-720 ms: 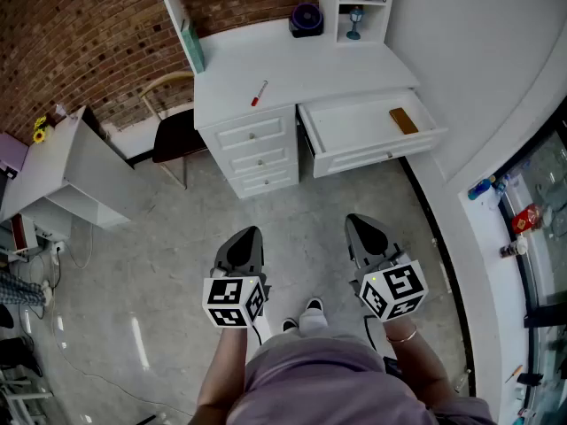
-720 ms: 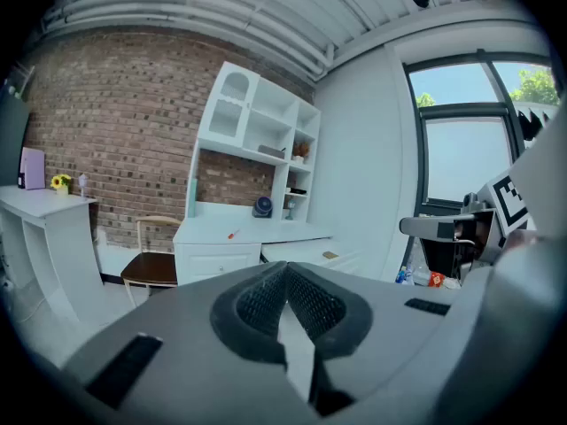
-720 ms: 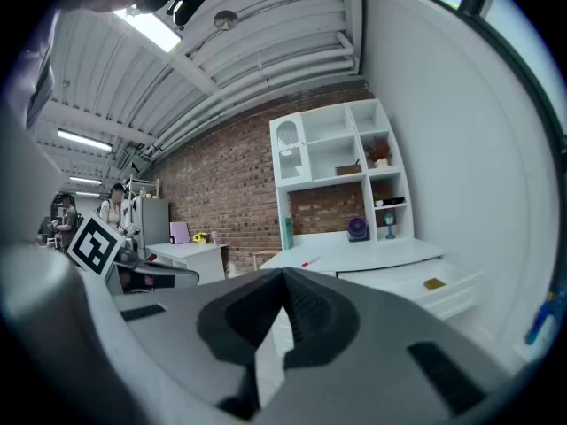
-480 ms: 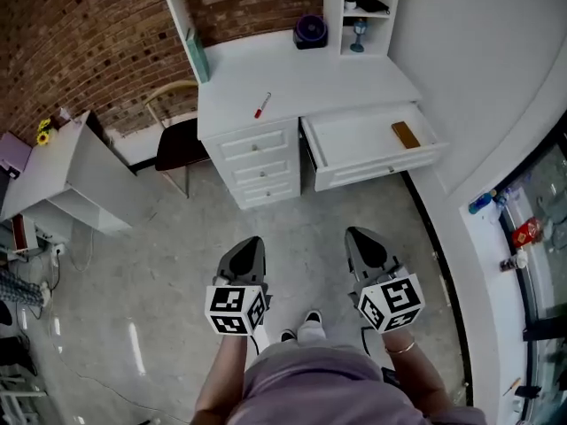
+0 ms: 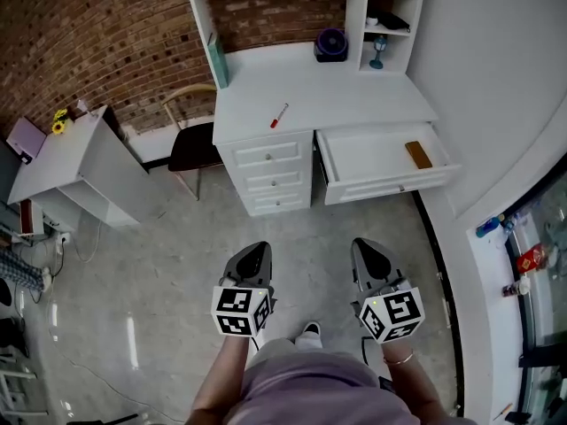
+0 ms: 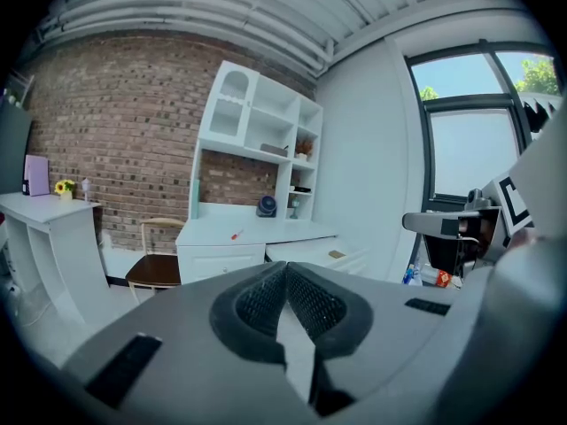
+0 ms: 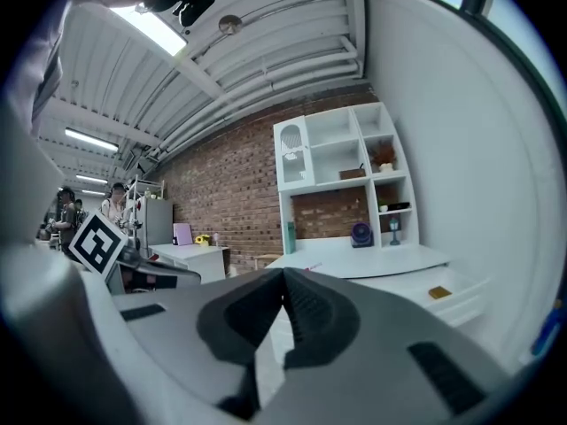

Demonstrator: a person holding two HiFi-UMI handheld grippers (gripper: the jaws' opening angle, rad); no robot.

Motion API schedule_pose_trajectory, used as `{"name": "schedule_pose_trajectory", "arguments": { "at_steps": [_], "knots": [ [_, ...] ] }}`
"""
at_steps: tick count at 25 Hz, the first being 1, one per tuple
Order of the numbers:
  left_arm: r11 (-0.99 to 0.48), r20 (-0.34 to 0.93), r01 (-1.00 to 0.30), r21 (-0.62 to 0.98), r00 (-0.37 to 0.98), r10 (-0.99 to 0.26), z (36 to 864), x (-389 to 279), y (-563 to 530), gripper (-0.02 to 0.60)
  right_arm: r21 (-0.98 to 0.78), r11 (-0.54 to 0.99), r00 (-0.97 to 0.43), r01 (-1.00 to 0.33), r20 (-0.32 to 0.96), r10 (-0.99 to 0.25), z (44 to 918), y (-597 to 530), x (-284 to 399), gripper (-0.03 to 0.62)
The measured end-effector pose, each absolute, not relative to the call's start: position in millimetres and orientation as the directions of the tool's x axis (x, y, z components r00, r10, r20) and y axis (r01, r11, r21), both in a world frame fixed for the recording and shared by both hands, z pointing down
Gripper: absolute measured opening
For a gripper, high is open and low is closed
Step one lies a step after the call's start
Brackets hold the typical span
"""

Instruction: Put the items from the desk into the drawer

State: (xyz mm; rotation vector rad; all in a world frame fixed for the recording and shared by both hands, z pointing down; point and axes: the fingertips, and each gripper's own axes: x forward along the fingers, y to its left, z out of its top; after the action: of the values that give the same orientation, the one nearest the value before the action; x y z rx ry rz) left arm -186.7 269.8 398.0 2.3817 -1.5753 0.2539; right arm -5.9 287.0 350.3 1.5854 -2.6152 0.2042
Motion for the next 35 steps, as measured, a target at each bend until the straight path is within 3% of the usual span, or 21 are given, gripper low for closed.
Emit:
{"name": "schedule_pose_trajectory", "arguments": {
  "at_steps": [4, 9, 19, 35],
  "knots": [
    [-0.363, 0.289, -0.923, 0.129, 0.385, -0.877, 398, -190, 268, 0.003, -0.081, 0.456, -0.463, -0.886, 0.135, -0.876, 353, 286, -6, 0.005],
    [-0.341, 0.294, -0.931, 0.127, 0.364, -0.884, 400, -191, 264, 0.074, -0.093, 0.455, -0.464, -0.885, 0.139, -0.875, 355, 284, 1, 0.005],
    [-0.352, 0.318, -0.928, 0.12, 0.372, -0.872, 406, -194, 250, 0.137, -0.124, 0.447, -0.462, -0.886, 0.146, -0.875, 357, 270, 3, 0.005],
    [-0.353, 0.348, -0.928, 0.122, 0.373, -0.86, 424, -231, 108, 0.164, -0.138, 0.412, -0.431, -0.901, 0.166, -0.887, 369, 141, -25, 0.005]
  ]
}}
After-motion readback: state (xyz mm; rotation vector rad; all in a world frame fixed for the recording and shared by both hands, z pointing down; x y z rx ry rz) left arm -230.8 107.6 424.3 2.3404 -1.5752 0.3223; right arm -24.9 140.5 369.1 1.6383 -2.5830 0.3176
